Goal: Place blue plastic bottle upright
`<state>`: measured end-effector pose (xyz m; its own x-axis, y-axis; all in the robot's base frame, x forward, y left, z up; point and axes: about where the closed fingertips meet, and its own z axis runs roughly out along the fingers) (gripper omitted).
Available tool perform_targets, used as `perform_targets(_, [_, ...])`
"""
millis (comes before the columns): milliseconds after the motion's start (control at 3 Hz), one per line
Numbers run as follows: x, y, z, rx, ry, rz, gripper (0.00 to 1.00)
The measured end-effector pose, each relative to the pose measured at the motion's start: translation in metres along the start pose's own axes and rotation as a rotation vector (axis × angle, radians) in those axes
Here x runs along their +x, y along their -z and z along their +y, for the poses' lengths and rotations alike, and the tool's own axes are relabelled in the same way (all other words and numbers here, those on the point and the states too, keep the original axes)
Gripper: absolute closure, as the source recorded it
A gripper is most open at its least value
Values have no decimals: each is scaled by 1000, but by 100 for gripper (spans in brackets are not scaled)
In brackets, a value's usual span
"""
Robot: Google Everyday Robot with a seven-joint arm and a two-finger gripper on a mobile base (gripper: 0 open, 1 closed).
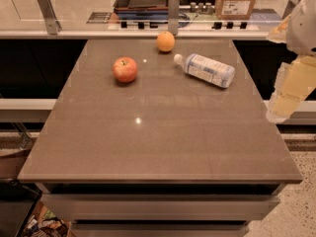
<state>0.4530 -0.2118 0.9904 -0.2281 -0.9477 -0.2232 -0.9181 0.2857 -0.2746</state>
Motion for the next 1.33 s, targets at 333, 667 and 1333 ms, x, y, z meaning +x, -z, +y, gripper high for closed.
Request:
perform_targets(333, [-14, -3, -29, 4, -47, 11, 0])
perform_targets(667, [-23, -7, -51, 11, -105, 28, 0])
perform_targets(1333, [-45, -31, -118, 62, -247, 35, 0])
